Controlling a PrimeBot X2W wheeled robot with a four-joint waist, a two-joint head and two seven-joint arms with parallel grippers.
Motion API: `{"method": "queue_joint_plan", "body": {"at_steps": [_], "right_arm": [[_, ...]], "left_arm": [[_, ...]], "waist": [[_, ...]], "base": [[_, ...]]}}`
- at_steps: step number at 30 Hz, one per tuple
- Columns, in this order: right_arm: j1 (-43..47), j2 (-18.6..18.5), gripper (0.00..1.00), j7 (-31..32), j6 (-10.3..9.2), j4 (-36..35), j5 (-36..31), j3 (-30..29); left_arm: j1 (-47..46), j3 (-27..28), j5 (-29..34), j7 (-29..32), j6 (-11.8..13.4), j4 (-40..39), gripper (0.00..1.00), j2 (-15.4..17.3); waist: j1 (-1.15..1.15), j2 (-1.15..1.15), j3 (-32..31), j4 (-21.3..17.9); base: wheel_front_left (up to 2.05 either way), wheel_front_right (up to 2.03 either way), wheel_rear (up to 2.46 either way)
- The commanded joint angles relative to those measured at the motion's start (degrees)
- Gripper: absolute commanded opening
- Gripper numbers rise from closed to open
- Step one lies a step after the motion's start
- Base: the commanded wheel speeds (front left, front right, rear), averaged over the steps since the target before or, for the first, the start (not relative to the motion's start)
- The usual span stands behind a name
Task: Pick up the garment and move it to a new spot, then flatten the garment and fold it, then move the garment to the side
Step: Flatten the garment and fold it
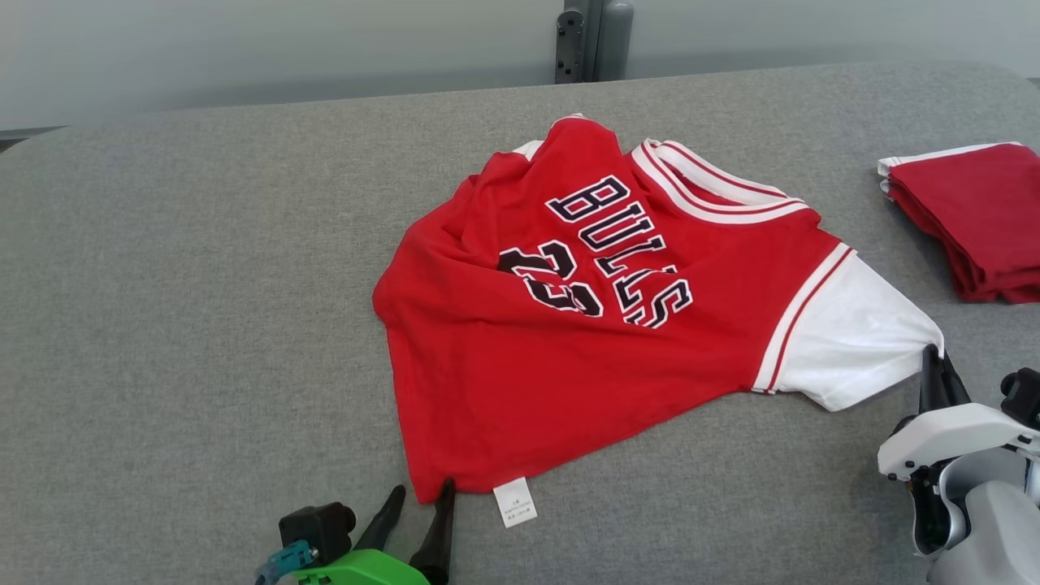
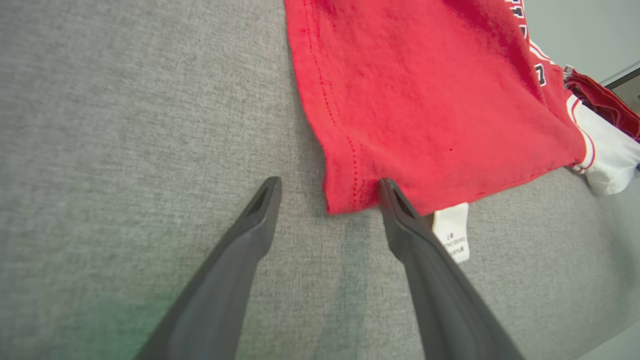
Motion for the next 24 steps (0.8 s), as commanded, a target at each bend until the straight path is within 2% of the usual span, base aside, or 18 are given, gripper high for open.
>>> {"method": "queue_joint_plan", "body": {"at_steps": [1, 3, 5, 6, 8, 9, 18, 24], "right_arm": [[-0.1, -0.1, 0.0, -0.3, -0.04, -0.3, 0.3, 0.2], [-0.1, -0.2, 0.0, -0.4, -0.04, -0.5, 0.5, 0.5], [0.0, -0.2, 0.0, -0.4, -0.04, -0.6, 0.8, 0.8], [0.0, -0.2, 0.0, -0.4, -0.04, -0.8, 0.9, 0.9], [0.1, -0.3, 0.0, -0.5, -0.04, -1.0, 0.9, 1.0], [0.1, -0.4, 0.0, -0.4, -0.04, -1.2, 1.0, 1.1], [0.2, 0.1, 0.0, -0.6, -0.04, -4.6, 3.5, 2.3], [1.2, 0.3, 0.0, 2.0, -0.04, -12.5, 13.2, 6.2]], "left_arm": [[-0.8, -0.5, -0.1, 0.7, 0.3, 1.1, 1.0, 0.2], [-1.3, -1.2, -0.6, 1.0, 0.4, 2.1, 0.96, 0.2], [-1.7, -2.0, -0.5, 1.7, 0.2, 3.0, 0.63, 0.2], [-1.8, -2.4, -0.8, 1.8, 0.1, 3.4, 0.41, 0.1], [-2.1, -2.7, -0.9, 1.9, 0.1, 3.8, 0.08, 0.1], [-2.3, -2.9, -0.7, 1.9, 0.0, 4.0, 0.0, 0.2], [-3.4, -0.4, -1.6, -3.8, 0.2, 0.0, 0.0, 0.4], [-3.7, 4.6, -4.6, -7.2, -0.1, -8.5, 0.0, 1.2]], "waist": [[0.0, 0.0, 0.1, -0.5], [0.0, 0.0, 0.1, -0.8], [0.0, 0.0, 0.1, -1.1], [0.0, 0.0, 0.1, -1.3], [0.0, 0.0, 0.0, -1.5], [0.0, 0.0, 0.0, -1.5], [0.0, 0.0, -1.4, -1.1], [0.0, 0.0, -3.6, -0.7]], "base": [[0.0, 0.0, 0.0], [0.0, 0.0, 0.0], [0.0, 0.0, 0.0], [0.0, 0.0, 0.0], [0.0, 0.0, 0.0], [0.0, 0.0, 0.0], [0.0, 0.0, 0.0], [0.0, 0.0, 0.0]]}}
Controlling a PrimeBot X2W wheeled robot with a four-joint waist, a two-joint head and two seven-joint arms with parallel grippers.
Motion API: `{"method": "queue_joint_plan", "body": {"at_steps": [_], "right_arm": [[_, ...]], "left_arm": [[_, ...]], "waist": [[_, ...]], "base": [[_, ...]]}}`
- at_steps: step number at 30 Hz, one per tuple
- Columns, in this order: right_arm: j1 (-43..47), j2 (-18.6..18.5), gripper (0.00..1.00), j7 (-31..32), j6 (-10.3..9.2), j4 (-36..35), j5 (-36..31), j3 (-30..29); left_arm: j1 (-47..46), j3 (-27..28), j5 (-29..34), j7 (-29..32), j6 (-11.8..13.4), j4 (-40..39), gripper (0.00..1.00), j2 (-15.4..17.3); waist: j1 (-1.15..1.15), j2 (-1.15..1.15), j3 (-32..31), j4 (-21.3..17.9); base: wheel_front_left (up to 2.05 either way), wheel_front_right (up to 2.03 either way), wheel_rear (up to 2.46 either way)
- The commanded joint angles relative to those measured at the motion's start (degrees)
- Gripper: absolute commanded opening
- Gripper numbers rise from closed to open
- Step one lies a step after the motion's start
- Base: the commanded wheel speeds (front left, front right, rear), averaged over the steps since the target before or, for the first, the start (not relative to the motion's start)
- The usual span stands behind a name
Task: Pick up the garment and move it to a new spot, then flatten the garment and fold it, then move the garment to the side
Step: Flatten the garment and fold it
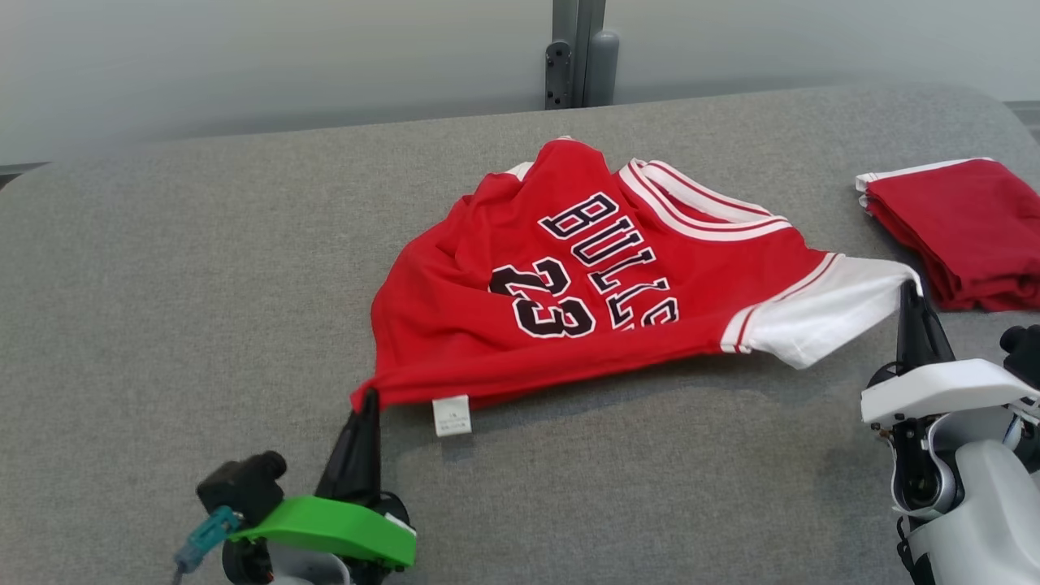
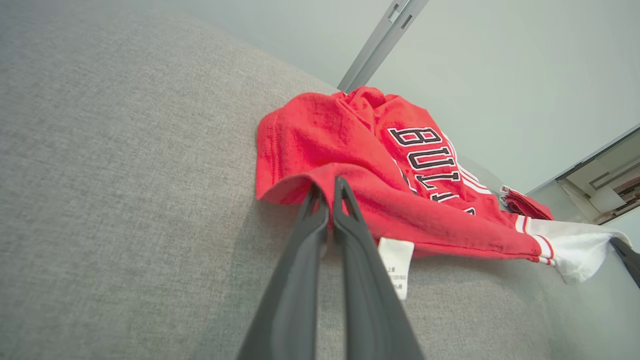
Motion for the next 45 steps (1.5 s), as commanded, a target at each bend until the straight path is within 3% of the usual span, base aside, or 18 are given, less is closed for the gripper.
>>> {"method": "queue_joint_plan", "body": {"at_steps": [1, 7, 14, 22, 28, 33, 36, 41, 45], "right_arm": [[1.2, -0.7, 0.0, 0.7, -0.02, -2.3, 2.3, 0.9], [4.0, -2.0, 0.0, 5.2, -0.01, -17.0, 15.3, 3.8], [8.1, -2.4, 0.0, 10.2, -0.01, -35.9, 27.6, 2.7], [9.0, -0.9, 0.0, 16.2, -0.01, -52.2, 35.7, -1.5], [5.9, 0.8, 0.0, 21.5, -0.01, -58.7, 37.5, -3.5], [0.7, 2.6, 0.0, 24.6, -0.01, -56.5, 35.6, -4.6], [-6.0, 3.6, 0.0, 24.8, -0.01, -51.9, 33.9, -4.7], [-23.8, 4.1, 0.0, 22.2, 0.0, -39.1, 28.9, -4.4], [-41.4, 4.2, 0.0, 16.2, -0.01, -25.6, 24.3, -1.7]], "left_arm": [[-1.0, 1.1, -0.8, -0.4, -0.1, -2.1, 0.0, 0.9], [-1.2, 4.9, -3.1, 0.6, 0.5, -14.6, 0.0, 3.4], [-2.4, 8.1, -5.8, 5.7, 2.5, -31.4, 0.0, 6.7], [-9.4, 10.1, -8.5, 14.5, 5.6, -46.7, 0.0, 10.4], [-17.1, 11.3, -8.4, 19.9, 7.2, -49.3, 0.0, 13.3], [-22.6, 11.3, -9.6, 23.0, 7.7, -45.9, 0.0, 14.5], [-27.7, 11.4, -8.9, 23.5, 6.6, -41.4, 0.0, 15.4], [-41.5, 11.4, -6.9, 23.2, 6.1, -28.8, 0.0, 15.9], [-55.9, 11.6, -2.8, 19.1, 4.1, -15.0, 0.0, 17.1]], "waist": [[0.0, 0.0, -1.3, 0.3], [0.0, 0.0, -4.1, 0.2], [0.0, 0.0, -6.9, -0.5], [0.0, 0.0, -7.5, -1.8], [0.0, 0.0, -6.1, -2.7], [0.0, 0.0, -1.6, -3.0], [0.0, 0.0, 2.3, -3.0], [0.0, 0.0, 9.7, -3.0], [0.0, 0.0, 14.4, -3.7]], "base": [[0.0, 0.0, 0.0], [0.0, 0.0, 0.0], [0.0, 0.0, 0.0], [0.0, 0.0, 0.0], [0.0, 0.0, 0.0], [0.0, 0.0, 0.0], [0.0, 0.0, 0.0], [0.0, 0.0, 0.0], [0.0, 0.0, 0.0]]}}
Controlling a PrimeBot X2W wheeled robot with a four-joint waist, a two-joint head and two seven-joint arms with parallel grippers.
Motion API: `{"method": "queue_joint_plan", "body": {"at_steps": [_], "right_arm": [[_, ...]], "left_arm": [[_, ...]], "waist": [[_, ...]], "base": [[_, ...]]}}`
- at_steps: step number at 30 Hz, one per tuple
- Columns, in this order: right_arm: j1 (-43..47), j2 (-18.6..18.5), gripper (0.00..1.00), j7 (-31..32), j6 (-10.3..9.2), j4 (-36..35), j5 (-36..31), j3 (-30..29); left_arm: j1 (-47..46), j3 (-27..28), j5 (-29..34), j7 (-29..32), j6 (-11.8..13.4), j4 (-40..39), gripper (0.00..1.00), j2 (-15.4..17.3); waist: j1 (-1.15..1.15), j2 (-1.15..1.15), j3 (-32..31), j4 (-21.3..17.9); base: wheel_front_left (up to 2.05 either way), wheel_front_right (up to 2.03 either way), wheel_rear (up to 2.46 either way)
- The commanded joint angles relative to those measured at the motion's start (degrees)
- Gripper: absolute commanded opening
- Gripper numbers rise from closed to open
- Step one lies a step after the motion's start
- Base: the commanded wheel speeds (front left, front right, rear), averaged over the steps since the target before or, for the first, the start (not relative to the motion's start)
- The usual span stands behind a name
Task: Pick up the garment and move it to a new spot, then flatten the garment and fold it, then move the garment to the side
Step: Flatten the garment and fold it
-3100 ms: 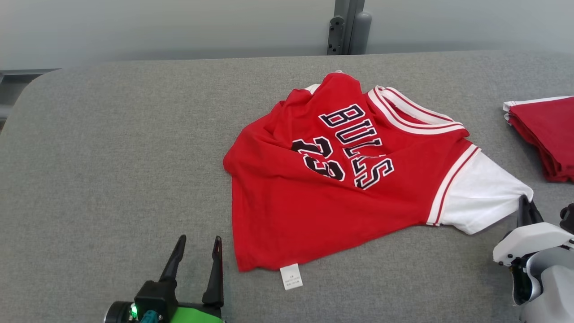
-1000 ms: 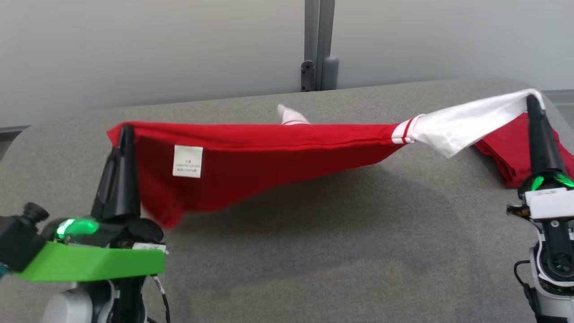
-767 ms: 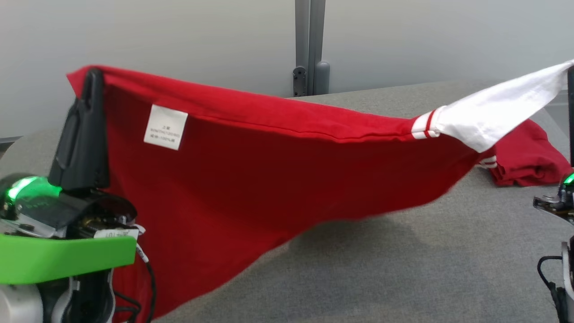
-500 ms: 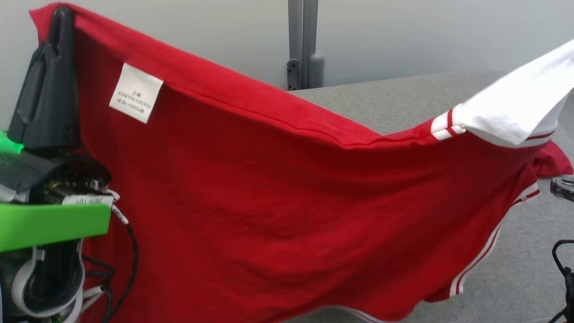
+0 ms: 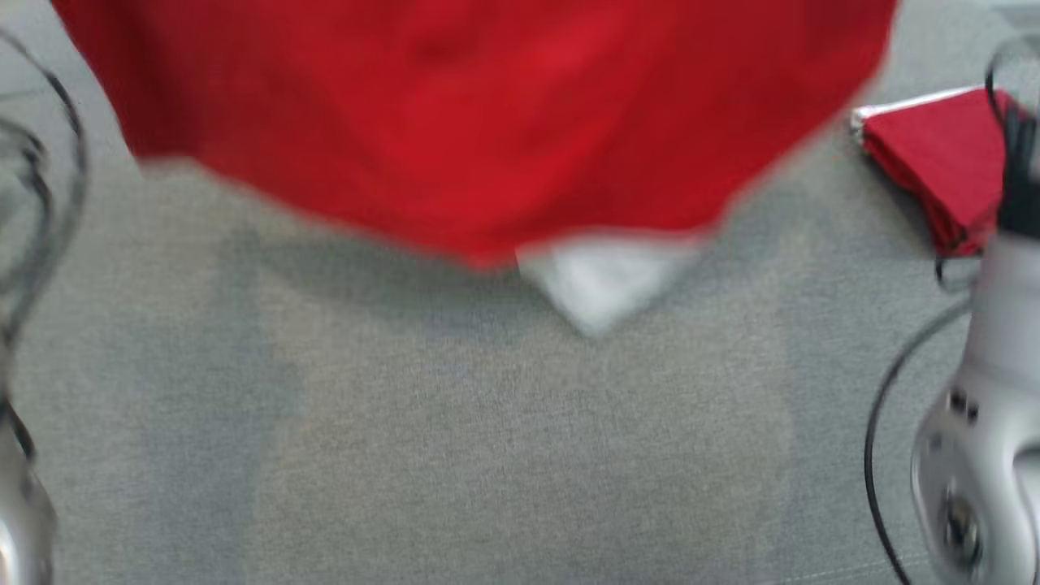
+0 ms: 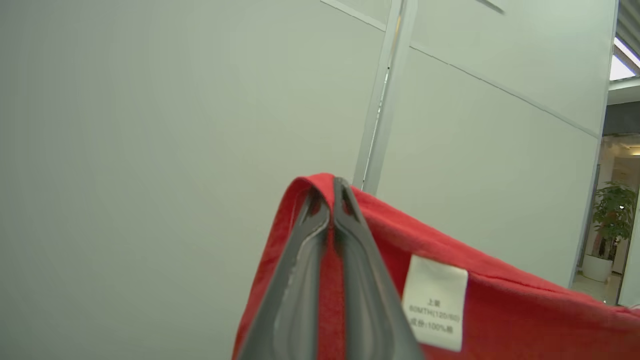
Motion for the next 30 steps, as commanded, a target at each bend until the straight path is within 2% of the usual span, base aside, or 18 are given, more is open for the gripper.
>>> {"method": "queue_joint_plan", "body": {"at_steps": [1, 6, 11, 15, 20, 30], "right_arm": [[-4.9, -0.1, 0.0, -2.3, 0.01, 4.3, -0.8, 0.4], [-19.0, 0.0, 0.0, -9.7, 0.01, 17.7, -0.6, 5.0], [-21.2, 0.0, 0.0, -13.2, 0.01, 21.4, 3.1, 13.2], [-16.4, 0.0, 0.0, -14.3, 0.01, 20.2, 3.1, 20.2], [-9.6, -0.1, 0.0, -14.4, 0.01, 16.6, 3.5, 25.1], [3.6, -4.1, 0.0, -12.0, 0.02, 3.7, 5.6, 23.4]], "left_arm": [[-5.1, 0.2, 1.3, -2.0, -1.1, 3.8, 0.0, 0.6], [-18.9, -0.9, 6.0, -9.8, -6.1, 17.8, 0.0, 2.6], [-24.8, -1.7, 7.3, -16.8, -9.3, 27.4, 0.0, 4.4], [-22.5, -1.9, 7.0, -20.6, -10.3, 33.8, 0.0, 5.8], [-18.2, -0.5, 4.4, -22.6, -10.8, 37.7, 0.0, 5.2], [-10.5, -3.1, -3.9, -22.9, -10.9, 27.7, 0.0, 5.8]], "waist": [[0.0, 0.0, 7.8, -0.9], [0.0, 0.0, 11.1, -3.0], [0.0, 0.0, 16.9, -5.2], [0.0, 0.0, 21.6, -5.8], [0.0, 0.0, 25.3, -5.4], [0.0, 0.0, 23.5, -2.2]], "base": [[0.0, 0.0, 0.0], [0.0, 0.0, 0.0], [0.0, 0.0, 0.0], [0.0, 0.0, 0.0], [0.0, 0.0, 0.0], [0.0, 0.0, 0.0]]}}
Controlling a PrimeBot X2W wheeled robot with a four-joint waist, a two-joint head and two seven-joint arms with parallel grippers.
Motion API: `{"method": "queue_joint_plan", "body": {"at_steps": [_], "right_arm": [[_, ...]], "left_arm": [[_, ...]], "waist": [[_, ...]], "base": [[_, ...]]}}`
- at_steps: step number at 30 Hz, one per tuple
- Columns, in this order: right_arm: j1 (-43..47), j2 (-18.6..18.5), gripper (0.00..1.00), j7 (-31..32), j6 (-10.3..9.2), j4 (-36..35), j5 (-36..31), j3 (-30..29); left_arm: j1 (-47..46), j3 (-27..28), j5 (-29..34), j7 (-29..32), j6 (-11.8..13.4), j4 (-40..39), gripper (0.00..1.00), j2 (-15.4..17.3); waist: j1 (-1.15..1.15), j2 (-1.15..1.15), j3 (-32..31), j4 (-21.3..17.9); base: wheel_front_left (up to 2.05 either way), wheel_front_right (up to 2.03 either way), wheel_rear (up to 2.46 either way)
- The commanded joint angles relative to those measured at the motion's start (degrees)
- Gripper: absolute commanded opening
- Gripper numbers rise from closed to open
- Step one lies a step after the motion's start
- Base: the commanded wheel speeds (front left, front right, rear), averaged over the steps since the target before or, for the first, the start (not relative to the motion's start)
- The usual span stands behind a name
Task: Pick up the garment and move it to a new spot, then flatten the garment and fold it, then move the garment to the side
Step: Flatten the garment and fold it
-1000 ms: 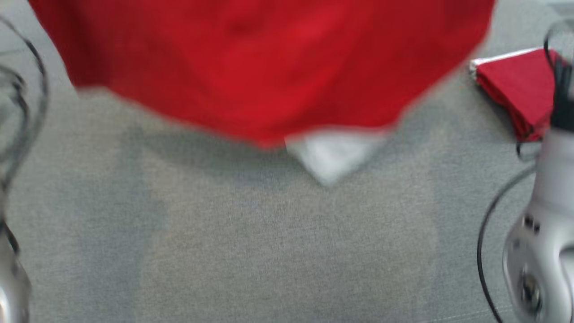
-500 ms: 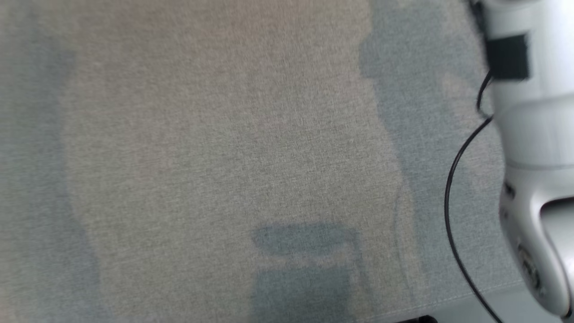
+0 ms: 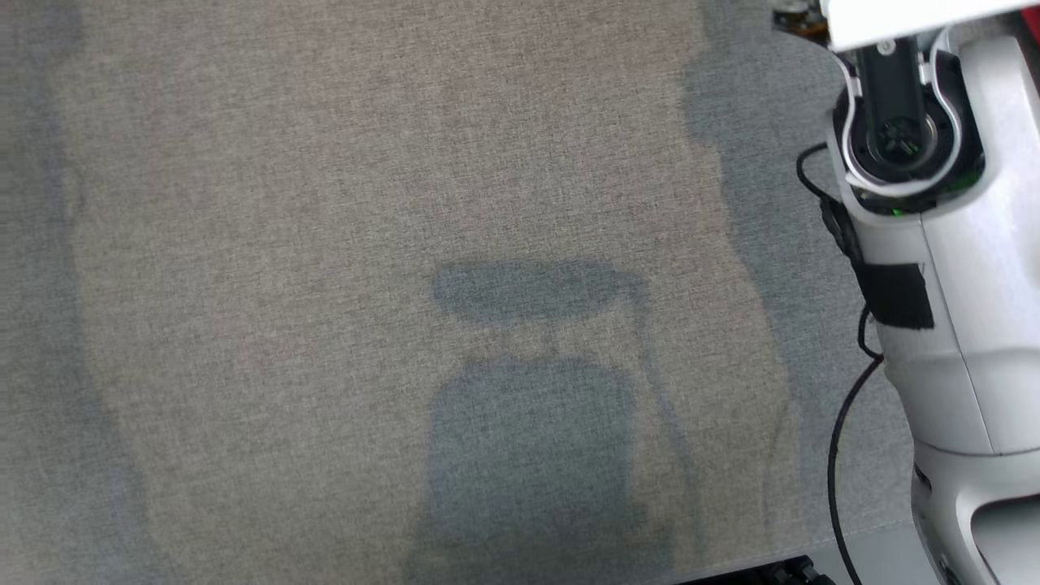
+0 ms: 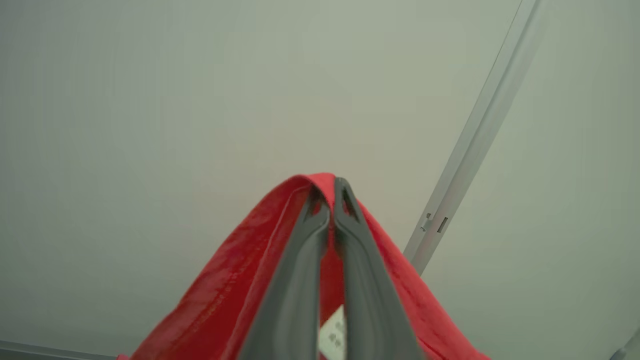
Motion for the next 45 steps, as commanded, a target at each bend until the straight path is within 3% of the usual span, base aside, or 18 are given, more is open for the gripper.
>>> {"method": "queue_joint_plan", "body": {"at_steps": [1, 7, 12, 25, 36, 41, 45], "right_arm": [[2.4, -1.0, 0.0, 0.5, 0.02, -1.7, 0.4, -0.4], [14.2, -3.7, 0.0, 2.4, 0.02, -8.5, 1.5, -2.0], [25.9, -4.7, 0.0, 3.8, 0.02, -12.9, 2.5, -3.3], [55.7, -5.2, 0.0, 8.5, 0.02, -20.2, 7.6, -8.1], [69.1, -5.5, 0.0, 11.8, 0.02, -27.4, 12.0, -10.8], [72.5, -7.6, 0.0, 13.2, 0.02, -33.2, 13.6, -12.2], [73.8, -8.2, 0.0, 14.0, 0.02, -33.2, 13.2, -11.8]], "left_arm": [[1.5, -0.2, -1.7, -0.3, -0.2, -1.3, 0.0, 0.4], [11.3, -3.3, -7.2, -0.2, -0.2, -7.9, 0.0, 1.6], [23.9, -2.0, -9.3, -0.2, -0.2, -13.1, 0.0, 1.4], [57.3, -1.1, -5.5, -0.2, -0.2, -20.8, 0.0, -4.8], [74.7, -1.9, -2.2, -0.2, 0.7, -25.2, 0.0, -6.7], [79.5, -0.8, -2.8, 0.0, 1.9, -30.1, 0.0, -5.6], [81.5, -0.9, -3.2, 1.2, 2.8, -32.9, 0.0, -5.1]], "waist": [[-0.01, 0.0, -1.7, 1.4], [-0.01, 0.0, -6.5, 3.0], [-0.01, 0.0, -12.0, 4.1], [-0.01, 0.0, -25.4, 6.4], [-0.01, 0.0, -29.9, 5.5], [-0.01, 0.0, -30.0, 4.8], [-0.01, 0.0, -30.0, 4.8]], "base": [[0.0, 0.0, 0.0], [0.0, 0.0, 0.0], [0.0, 0.0, 0.0], [0.0, 0.0, 0.0], [0.0, 0.0, 0.0], [0.0, 0.0, 0.0], [0.0, 0.0, 0.0]]}}
